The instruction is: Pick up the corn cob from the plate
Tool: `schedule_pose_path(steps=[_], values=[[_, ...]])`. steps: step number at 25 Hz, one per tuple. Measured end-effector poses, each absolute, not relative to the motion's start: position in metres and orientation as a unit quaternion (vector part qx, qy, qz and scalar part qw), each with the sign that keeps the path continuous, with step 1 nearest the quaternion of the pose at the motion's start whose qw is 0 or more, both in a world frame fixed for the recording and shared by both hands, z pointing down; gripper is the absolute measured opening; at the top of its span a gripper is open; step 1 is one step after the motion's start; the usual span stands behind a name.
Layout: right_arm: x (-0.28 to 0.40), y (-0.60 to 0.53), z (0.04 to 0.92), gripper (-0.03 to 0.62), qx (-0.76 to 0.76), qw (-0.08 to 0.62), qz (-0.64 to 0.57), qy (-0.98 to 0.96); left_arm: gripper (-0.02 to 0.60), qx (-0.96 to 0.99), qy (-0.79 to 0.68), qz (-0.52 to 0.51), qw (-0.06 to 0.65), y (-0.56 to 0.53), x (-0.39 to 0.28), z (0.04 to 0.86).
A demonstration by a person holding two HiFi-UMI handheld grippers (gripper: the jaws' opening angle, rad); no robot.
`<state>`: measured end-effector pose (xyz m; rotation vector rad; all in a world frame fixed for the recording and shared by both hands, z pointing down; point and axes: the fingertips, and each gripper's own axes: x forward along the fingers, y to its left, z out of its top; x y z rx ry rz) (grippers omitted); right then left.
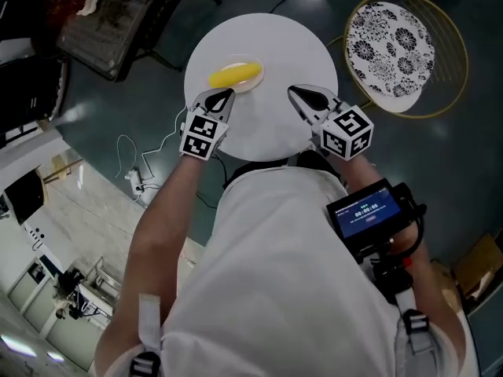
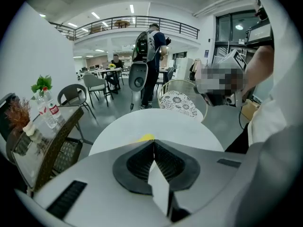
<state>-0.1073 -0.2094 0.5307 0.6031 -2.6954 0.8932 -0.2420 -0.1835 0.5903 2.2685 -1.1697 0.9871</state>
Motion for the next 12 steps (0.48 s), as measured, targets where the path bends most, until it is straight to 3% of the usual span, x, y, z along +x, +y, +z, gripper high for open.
schedule_pose_path(steps=[12], values=[[-0.095,-0.209,0.543,0.006,0.238,0.116,0.328,-0.907,0.009,0.806,-0.362,0.432,0.18,-0.205,-0.253,0.624]])
